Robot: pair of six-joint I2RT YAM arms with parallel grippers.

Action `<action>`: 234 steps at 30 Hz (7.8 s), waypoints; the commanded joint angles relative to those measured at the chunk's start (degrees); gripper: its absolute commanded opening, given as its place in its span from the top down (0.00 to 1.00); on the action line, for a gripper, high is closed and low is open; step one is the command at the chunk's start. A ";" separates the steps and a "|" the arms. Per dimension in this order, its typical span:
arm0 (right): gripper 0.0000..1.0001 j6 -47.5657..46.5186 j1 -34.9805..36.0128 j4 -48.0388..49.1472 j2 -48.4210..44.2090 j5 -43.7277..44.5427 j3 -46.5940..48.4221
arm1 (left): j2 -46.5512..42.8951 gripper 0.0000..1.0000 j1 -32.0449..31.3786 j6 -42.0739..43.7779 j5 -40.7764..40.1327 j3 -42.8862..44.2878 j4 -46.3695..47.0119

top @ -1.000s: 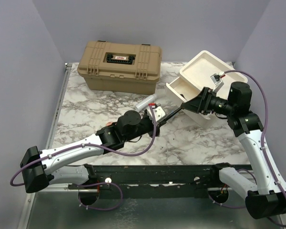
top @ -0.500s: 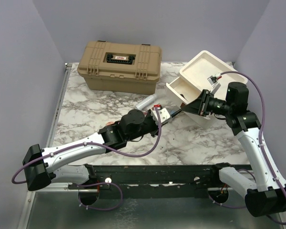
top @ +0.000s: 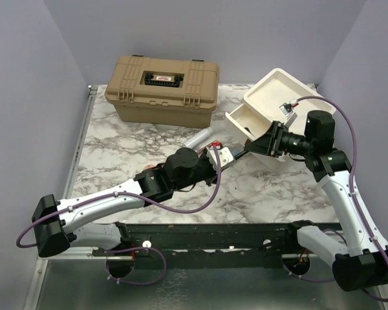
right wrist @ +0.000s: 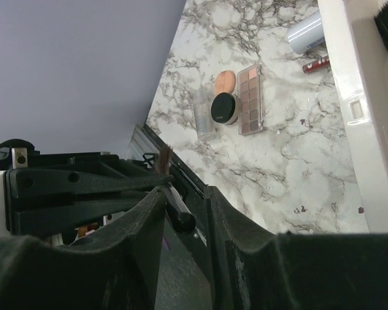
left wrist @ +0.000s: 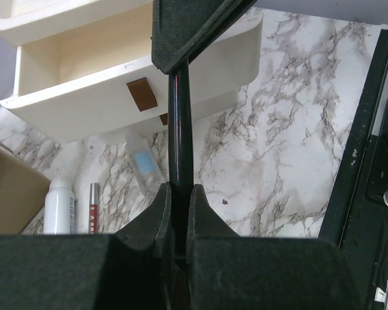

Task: Organize the makeup
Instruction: Pick up the makeup brush from the center of the board, then place the makeup brush in the drawer, then close the drawer in the storage box.

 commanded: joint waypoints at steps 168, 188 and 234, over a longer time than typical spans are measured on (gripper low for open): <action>0.17 -17.74 0.09 -7.96 16.54 32.99 16.43 | 32.36 0.67 10.17 -40.85 5.02 16.43 18.69; 0.17 -17.44 0.10 -7.24 15.79 29.63 15.13 | 35.45 0.67 9.56 -42.30 2.69 18.92 20.52; 0.18 -10.86 0.10 -5.32 11.01 38.56 11.67 | 43.24 0.43 8.84 -39.91 -1.56 17.72 28.53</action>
